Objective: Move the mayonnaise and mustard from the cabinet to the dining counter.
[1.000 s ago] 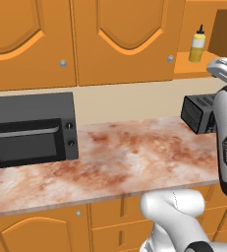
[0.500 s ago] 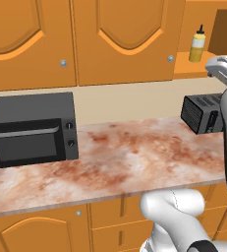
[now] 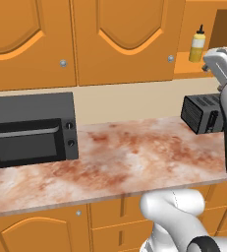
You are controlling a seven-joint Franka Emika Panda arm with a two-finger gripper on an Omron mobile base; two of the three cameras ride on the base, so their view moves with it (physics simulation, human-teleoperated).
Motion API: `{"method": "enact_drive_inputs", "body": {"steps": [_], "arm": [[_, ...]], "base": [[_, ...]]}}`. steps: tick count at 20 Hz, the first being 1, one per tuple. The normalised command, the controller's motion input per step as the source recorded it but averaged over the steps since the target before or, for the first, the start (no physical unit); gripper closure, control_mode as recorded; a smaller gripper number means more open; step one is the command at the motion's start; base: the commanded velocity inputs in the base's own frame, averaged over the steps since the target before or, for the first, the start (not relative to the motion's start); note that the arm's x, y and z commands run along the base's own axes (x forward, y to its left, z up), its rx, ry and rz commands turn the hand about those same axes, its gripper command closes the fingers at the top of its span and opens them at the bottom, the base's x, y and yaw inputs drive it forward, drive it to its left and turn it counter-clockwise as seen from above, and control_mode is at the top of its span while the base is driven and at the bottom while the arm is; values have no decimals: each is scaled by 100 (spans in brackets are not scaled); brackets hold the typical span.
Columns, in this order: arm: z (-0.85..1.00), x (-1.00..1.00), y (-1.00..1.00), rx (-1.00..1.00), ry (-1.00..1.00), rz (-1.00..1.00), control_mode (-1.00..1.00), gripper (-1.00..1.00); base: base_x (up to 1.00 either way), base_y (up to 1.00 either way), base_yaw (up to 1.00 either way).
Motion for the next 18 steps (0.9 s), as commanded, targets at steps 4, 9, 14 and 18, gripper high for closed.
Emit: {"method": "enact_drive_inputs", "body": {"steps": [4, 9, 14, 18], "arm": [[1, 19, 7, 4, 0, 0, -100, -100], [2, 21, 16, 2, -2, 0, -100, -100], [12, 21, 17, 4, -2, 1, -100, -100], [13, 28, 5, 6, -1, 2, -100, -100]], "base": [[0, 0, 0], [0, 0, 0], [0, 0, 0], [0, 0, 0]]}}
